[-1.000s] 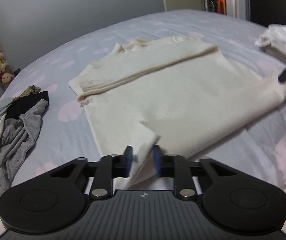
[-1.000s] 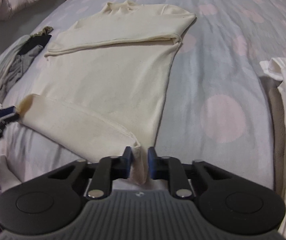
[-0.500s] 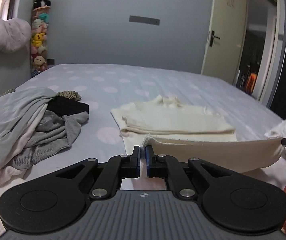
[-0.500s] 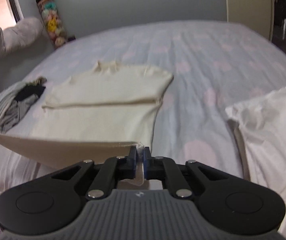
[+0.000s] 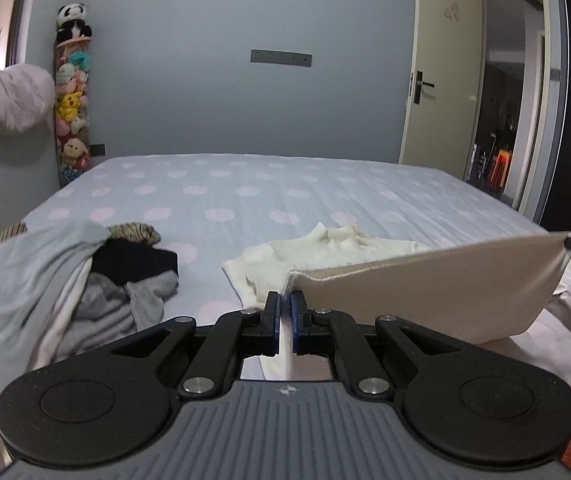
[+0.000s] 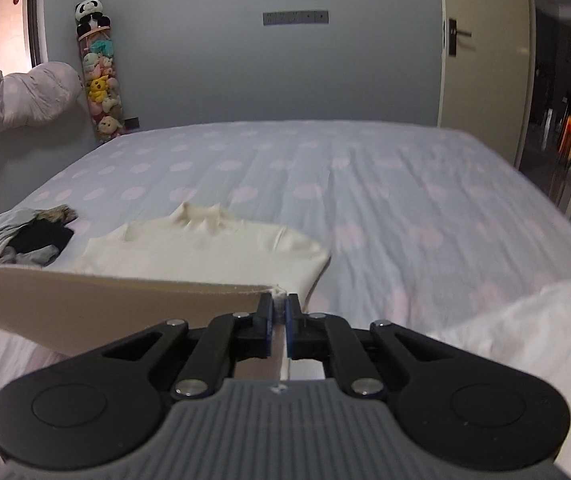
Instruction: Fold clothes
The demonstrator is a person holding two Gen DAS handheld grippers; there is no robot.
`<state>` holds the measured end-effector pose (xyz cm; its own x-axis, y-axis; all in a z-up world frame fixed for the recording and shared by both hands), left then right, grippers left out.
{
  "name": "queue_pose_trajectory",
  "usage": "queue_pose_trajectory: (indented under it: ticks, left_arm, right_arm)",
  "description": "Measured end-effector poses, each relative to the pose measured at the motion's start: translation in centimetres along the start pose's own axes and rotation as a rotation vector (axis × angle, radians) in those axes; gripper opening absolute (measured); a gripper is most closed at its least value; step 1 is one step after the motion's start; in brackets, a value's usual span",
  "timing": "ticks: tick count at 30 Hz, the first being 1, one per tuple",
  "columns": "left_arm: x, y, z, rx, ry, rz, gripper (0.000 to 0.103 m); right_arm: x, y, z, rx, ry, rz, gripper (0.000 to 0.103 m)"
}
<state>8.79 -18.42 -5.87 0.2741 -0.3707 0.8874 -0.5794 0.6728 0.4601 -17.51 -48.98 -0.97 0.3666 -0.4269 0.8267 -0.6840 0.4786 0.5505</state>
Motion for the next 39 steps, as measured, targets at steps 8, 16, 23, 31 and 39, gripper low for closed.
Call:
queue_pose_trajectory:
  ticks: [8,16,23,31,39]
  left_arm:
    - [5.6,-5.7,-1.1,0.021,-0.120,-0.037,0.003]
    - [10.1,-15.0,-4.2,0.015,-0.129,-0.108,0.003]
    - [9.4,-24.9,-6.2,0.037,-0.131,-0.204,0.003]
    - [6.1,-33.9,-6.5,0.030,-0.139,-0.312,0.003]
    - [3.3,-36.0,-7.4,0.025,-0.091,-0.342,0.006]
  right_arm:
    - [5.6,-4.9,-0.2,-0.008,0.039,0.044,0.007]
    - [12.0,-13.3,-0.6,-0.019,0.105,0.061,0.007]
    - [13.2,-23.9,-0.3,-0.054,0.116,0.002,0.007]
    - [11.1,-33.9,1.0,-0.095,0.092,-0.108,0.007]
    - [8.4,-38.1,2.3,-0.119,0.024,-0.189,0.013]
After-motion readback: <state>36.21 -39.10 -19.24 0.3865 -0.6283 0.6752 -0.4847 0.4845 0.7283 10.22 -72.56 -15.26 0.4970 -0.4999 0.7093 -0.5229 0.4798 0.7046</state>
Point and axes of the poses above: each gripper's, at about its wrist camera, not at the fingertips, and y roughly against the way its jaws point, z to its right, x to its top, the point moved 5 cm from there along -y, roughly the way its jaws point, and after that the axes turned 5 degrees about -y, right-handed, at the moved point
